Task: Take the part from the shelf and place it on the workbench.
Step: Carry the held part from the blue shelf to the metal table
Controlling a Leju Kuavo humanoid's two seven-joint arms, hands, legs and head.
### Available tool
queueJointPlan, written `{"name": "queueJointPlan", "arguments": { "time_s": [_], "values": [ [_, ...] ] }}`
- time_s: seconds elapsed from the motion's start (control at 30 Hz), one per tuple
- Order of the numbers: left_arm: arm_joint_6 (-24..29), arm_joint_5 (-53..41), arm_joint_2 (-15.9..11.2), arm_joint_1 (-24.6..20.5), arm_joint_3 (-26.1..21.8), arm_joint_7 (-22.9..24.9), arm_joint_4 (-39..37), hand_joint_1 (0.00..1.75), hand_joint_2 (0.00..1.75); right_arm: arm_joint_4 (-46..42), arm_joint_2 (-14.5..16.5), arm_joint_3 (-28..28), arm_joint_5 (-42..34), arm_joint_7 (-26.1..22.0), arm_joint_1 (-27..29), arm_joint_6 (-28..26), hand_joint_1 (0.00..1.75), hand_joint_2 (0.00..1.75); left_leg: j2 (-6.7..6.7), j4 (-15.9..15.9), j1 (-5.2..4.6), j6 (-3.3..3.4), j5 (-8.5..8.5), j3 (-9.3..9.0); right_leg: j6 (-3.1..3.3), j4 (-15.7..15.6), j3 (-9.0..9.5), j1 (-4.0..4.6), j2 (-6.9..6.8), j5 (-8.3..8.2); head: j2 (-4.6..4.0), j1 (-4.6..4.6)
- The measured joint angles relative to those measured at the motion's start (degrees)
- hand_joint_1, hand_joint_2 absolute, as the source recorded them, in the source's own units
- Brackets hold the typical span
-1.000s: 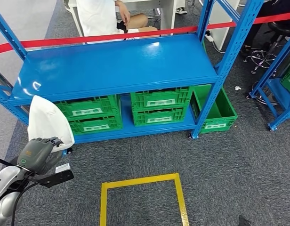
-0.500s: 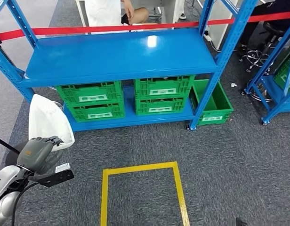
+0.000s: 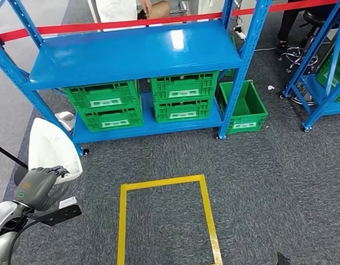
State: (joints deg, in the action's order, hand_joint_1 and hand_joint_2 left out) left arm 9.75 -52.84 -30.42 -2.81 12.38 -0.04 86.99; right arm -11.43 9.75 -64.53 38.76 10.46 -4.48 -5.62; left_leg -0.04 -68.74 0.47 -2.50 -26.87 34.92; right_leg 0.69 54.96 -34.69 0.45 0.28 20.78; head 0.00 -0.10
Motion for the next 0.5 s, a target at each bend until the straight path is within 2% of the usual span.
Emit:
{"name": "queueJointPlan", "arguments": {
  "time_s": [0.03,0.1,0.13,0.17,0.2,0.23,0.27,0.3,0.33,0.37,0.4,0.43,0.47,0.5],
  "values": [
    [0.0,0.2,-0.2,-0.1,-0.1,-0.2,0.0,1.75,1.75,0.0,0.0,0.0,-0.3,0.2,0.0,0.7,0.0,0.0,0.0,3.7,-0.11,0.29,0.59,-3.24,-0.14,0.2,-0.83,0.08,0.03,-0.63,0.0,-0.01],
    [-0.1,0.5,-0.5,-0.8,-0.5,-0.7,0.1,1.75,1.75,0.0,0.1,-0.1,-0.5,0.5,-0.1,1.5,0.0,0.0,0.0,12.7,-0.37,0.86,-0.86,-9.71,-0.56,0.4,-1.87,0.27,0.07,-1.95,0.0,0.04],
    [-0.2,0.5,-0.6,-1.2,-0.6,-0.9,0.1,1.75,1.75,0.0,0.1,-0.1,-0.5,0.7,-0.2,1.7,0.0,0.0,-0.02,15.6,-0.52,1.09,-1.72,-11.48,-0.86,0.3,-2.22,0.29,0.05,-2.72,0.0,0.06],
    [-0.3,0.6,-0.6,-1.5,-0.7,-1.0,0.1,1.75,1.75,0.0,0.1,-0.1,-0.5,0.7,-0.1,1.9,0.0,0.0,-0.05,17.2,-0.58,1.35,-1.89,-11.83,-1.21,0.1,-2.54,0.29,0.03,-3.54,0.0,0.08],
    [-0.4,0.6,-0.6,-1.7,-0.6,-1.1,0.1,1.75,1.75,0.0,0.1,-0.1,-0.5,0.8,-0.1,2.0,0.0,0.0,-0.02,17.3,-0.55,1.64,-1.53,-11.28,-1.56,-0.1,-2.91,0.19,0.05,-3.99,0.0,0.07],
    [-0.4,0.6,-0.6,-1.8,-0.6,-1.1,0.0,1.75,1.75,0.0,0.1,-0.1,-0.4,0.8,0.1,2.0,0.0,0.0,0.03,17.2,-0.49,2.02,-0.87,-10.56,-1.97,0.3,-3.38,0.1,0.08,-3.2,0.0,0.07],
    [-0.5,0.6,-0.6,-1.8,-0.5,-1.2,0.0,1.75,1.75,0.0,0.1,-0.1,-0.3,0.8,0.2,2.0,0.0,0.0,0.1,17.3,-0.38,2.39,-0.15,-9.88,-2.36,1.7,-3.93,0.04,0.11,-1.13,0.0,0.13],
    [-0.6,0.6,-0.5,-1.8,-0.4,-1.2,0.0,1.75,1.75,0.0,0.1,-0.1,-0.2,0.8,0.4,2.0,0.0,0.0,0.16,17.2,-0.28,2.65,0.6,-9.08,-2.72,4.5,-4.68,-0.1,0.12,2.11,0.0,0.22],
    [-0.6,0.6,-0.5,-1.9,-0.3,-1.3,0.0,1.75,1.75,0.0,0.2,-0.1,-0.1,0.9,0.4,2.0,0.0,0.0,0.15,17.2,-0.29,2.82,1.35,-8.18,-3.06,8.3,-5.48,-0.19,0.09,5.65,0.0,0.31],
    [-0.6,0.6,-0.6,-2.0,-0.3,-1.3,0.0,1.75,1.75,0.0,0.2,-0.1,0.0,0.9,0.3,2.0,0.0,0.0,0.16,17.2,-0.29,2.87,2.05,-7.25,-3.31,12.5,-6.16,-0.29,0.06,8.19,0.0,0.39],
    [-0.6,0.6,-0.6,-2.0,-0.3,-1.4,0.0,1.75,1.75,0.0,0.2,-0.1,0.1,0.9,0.3,1.9,0.0,0.0,0.16,17.1,-0.29,2.83,2.74,-6.27,-3.51,16.2,-6.63,-0.36,0.06,9.01,0.0,0.42],
    [-0.6,0.6,-0.6,-2.1,-0.2,-1.4,0.0,1.75,1.75,0.0,0.2,-0.1,0.1,0.9,0.2,1.9,0.0,0.0,0.17,17.0,-0.29,2.74,3.4,-5.28,-3.64,18.6,-6.57,-0.42,0.07,7.82,0.0,0.43],
    [-0.6,0.6,-0.6,-2.1,-0.1,-1.4,-0.1,1.75,1.75,0.0,0.2,-0.1,0.1,1.0,0.2,1.8,0.0,0.0,0.18,16.9,-0.26,2.59,4.0,-4.29,-3.7,19.4,-5.81,-0.48,0.07,5.4,0.0,0.46],
    [-0.6,0.6,-0.6,-2.1,0.0,-1.4,-0.1,1.75,1.75,0.0,0.2,-0.1,0.1,1.1,0.2,1.8,0.0,0.0,0.18,16.7,-0.23,2.38,4.61,-3.4,-3.72,18.2,-4.12,-0.56,0.07,2.99,0.0,0.46]
  ]
}}
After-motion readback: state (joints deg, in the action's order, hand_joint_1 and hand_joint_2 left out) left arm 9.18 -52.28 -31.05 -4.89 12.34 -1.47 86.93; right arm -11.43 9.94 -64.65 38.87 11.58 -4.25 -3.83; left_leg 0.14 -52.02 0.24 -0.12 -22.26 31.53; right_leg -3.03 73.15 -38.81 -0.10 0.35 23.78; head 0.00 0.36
